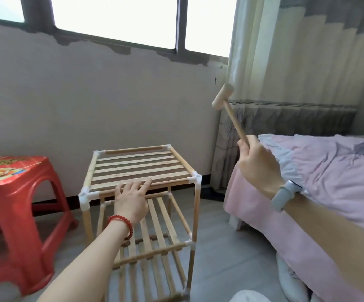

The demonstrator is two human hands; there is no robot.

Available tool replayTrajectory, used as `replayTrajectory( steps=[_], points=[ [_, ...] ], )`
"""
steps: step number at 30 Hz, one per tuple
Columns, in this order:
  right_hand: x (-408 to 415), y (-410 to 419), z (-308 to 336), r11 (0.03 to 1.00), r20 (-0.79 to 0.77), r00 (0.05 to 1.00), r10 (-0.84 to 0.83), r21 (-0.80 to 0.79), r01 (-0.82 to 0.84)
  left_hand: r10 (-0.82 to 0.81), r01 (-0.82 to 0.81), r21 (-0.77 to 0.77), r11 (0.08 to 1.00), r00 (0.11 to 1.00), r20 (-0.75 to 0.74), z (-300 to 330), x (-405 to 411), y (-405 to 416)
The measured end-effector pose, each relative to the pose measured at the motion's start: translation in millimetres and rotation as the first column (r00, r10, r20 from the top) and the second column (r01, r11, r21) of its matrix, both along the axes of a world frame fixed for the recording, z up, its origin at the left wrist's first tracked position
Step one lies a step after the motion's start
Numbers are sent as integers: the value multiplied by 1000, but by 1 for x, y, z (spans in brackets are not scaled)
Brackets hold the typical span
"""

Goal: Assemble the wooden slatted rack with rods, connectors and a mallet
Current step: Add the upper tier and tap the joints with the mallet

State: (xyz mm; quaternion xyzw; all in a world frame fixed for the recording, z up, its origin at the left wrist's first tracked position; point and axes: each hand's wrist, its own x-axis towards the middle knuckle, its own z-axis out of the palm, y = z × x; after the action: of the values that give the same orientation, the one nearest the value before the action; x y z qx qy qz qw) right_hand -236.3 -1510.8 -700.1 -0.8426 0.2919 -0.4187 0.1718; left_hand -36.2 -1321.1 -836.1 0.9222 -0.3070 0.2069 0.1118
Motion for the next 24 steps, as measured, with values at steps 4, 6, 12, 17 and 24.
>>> replayTrajectory(
  steps=[4,6,12,17,24],
  points=[
    [5,18,-52,992,-383,923,-46,-123,-1,15,-15,18,1000,1000,-6,5,-1,-2],
    [2,15,-63,998,-554,831,49,52,-25,13,-13,30,999,1000,-18,3,-3,-2],
    [5,7,-43,956,-123,979,-164,-263,127,24,-24,15,1000,1000,-7,0,-4,-6],
    [7,3,-55,1000,-377,926,-23,-21,16,28,-28,24,999,1000,-10,0,-5,-6],
    [2,7,-68,997,-589,807,-54,-76,10,35,-35,56,998,999,9,-2,-2,-7]
  ],
)
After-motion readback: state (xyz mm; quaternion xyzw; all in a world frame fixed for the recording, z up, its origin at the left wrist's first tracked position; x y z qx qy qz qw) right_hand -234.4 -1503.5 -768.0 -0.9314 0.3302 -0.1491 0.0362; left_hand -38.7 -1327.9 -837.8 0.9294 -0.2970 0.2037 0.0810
